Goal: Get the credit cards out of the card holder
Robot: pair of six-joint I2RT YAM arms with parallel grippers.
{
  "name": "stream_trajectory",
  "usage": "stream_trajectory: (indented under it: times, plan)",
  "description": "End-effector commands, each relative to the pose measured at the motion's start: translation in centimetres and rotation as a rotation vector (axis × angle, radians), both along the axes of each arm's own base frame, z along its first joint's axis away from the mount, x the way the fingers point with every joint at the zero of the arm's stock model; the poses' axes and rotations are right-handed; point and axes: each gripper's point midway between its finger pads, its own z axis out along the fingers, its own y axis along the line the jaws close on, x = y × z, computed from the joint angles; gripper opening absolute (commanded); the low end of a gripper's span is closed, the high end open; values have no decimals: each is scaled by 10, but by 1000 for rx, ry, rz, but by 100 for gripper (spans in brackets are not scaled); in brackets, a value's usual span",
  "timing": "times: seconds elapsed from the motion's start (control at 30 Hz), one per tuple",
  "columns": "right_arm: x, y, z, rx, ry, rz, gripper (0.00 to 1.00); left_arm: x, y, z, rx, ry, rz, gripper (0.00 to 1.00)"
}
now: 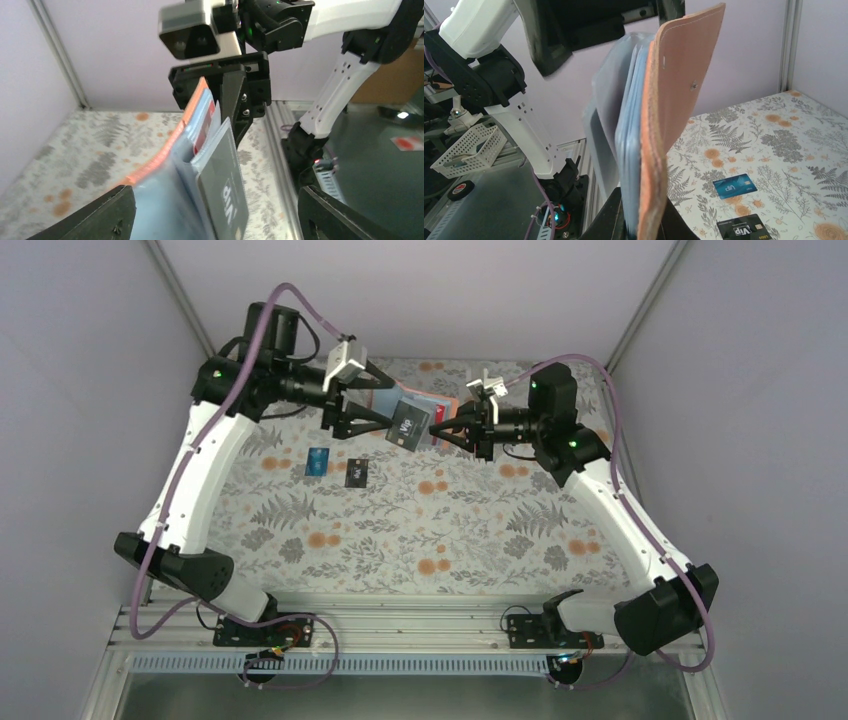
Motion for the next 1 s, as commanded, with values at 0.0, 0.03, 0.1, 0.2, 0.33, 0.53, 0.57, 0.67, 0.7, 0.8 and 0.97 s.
stream_trajectory:
  times: [0.0,0.03,0.1,0.2,0.33,0.53,0.57,0.67,0.7,0.8,0.97]
  plan:
    - [-18,-3,16,29,-72,58,4,-3,25,35,-7,-118,95,88]
    - [-19,-3,17,29,-75,58,4,2,31,36,-2,-125,140,95]
    - [-20,-4,19,31,-81,57,4,15,39,25,25,-121,213,100]
    - [-21,-5,22,34,-87,55,4,24,40,-2,65,-51,238,100]
    - [-20,-5,23,33,-86,53,4,17,35,-15,41,6,169,100]
    - [-24,-4,22,38,-83,82,4,12,30,-29,24,34,109,100]
    - [-25,-4,22,39,-84,92,4,10,29,-27,13,32,91,99]
    - [-21,-1,16,26,-56,94,4,-5,23,-23,-46,62,-7,79]
    - [-18,0,13,18,-45,84,4,-8,21,-23,-52,71,-27,74]
    - [-19,3,7,17,-26,108,4,-12,15,-28,-47,80,-48,71]
    - [-19,4,10,32,-36,118,4,-16,14,-29,-55,96,-65,40]
